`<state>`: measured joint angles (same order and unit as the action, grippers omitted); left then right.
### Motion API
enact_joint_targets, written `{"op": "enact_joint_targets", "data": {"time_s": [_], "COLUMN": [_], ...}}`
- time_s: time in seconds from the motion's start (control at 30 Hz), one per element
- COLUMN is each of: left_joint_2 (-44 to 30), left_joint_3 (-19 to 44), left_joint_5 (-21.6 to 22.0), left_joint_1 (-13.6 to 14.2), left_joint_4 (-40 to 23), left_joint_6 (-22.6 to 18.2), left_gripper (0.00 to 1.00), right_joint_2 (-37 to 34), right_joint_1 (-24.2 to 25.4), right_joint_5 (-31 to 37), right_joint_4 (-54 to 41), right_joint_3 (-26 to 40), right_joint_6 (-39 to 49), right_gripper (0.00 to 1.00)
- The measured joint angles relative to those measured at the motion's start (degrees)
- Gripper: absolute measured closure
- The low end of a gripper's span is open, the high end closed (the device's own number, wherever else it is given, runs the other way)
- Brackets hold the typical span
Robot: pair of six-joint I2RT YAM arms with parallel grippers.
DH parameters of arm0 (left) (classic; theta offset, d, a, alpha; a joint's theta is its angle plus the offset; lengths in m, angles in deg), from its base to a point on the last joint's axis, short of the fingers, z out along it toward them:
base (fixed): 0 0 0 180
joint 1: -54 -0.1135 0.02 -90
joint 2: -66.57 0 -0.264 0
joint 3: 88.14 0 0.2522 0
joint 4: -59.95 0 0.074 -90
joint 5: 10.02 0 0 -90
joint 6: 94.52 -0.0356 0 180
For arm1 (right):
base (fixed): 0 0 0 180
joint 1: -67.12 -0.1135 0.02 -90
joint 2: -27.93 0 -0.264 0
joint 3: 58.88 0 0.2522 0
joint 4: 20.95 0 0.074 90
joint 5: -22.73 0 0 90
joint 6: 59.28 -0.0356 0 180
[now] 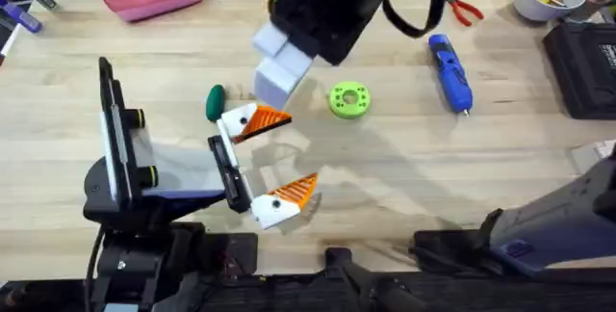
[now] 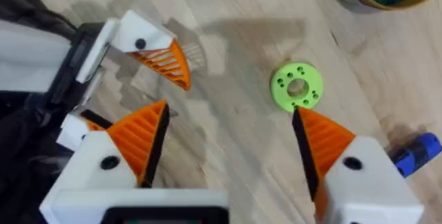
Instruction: Pick up the gripper from the table and insert it into the empty holder that is missing its gripper. Then pick up a screw, insert it into the mounting hole, and use the screwdriver to tighten it. Finally, clean up the table by picking up the vegetable and placing it into the bucket.
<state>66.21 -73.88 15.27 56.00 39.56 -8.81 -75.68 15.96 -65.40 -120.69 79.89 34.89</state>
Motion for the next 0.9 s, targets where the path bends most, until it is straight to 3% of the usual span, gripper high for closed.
{"op": "enact_joint_targets", "data": {"time_s": [0.2, 0.43, 0.67, 0.77, 0.9], "left_joint_2": [0.0, 0.0, 0.0, 0.0, 0.0], "left_joint_3": [0.0, 0.0, 0.0, 0.0, 0.0], "left_joint_5": [0.0, 0.0, 0.0, 0.0, 0.0], "left_joint_1": [0.0, 0.0, 0.0, 0.0, 0.0], "left_joint_4": [0.0, 0.0, 0.0, 0.0, 0.0], "left_joint_6": [0.0, 0.0, 0.0, 0.0, 0.0], "left_gripper": [0.014, 0.014, 0.013, 0.014, 0.015], "right_joint_2": [1.7, 10.9, 20.9, 21.8, 21.2], "right_joint_1": [3.0, 8.2, 20.4, 27.0, 32.1], "right_joint_5": [0.0, 0.0, 1.9, 2.8, 3.3], "right_joint_4": [1.3, 8.5, 12.2, 11.9, 11.9], "right_joint_3": [-3.5, -18.6, -33.0, -35.4, -36.0], "right_joint_6": [-2.3, -5.4, -11.9, -14.0, -15.2], "right_gripper": [0.008, 0.008, 0.009, 0.007, 0.008]}}
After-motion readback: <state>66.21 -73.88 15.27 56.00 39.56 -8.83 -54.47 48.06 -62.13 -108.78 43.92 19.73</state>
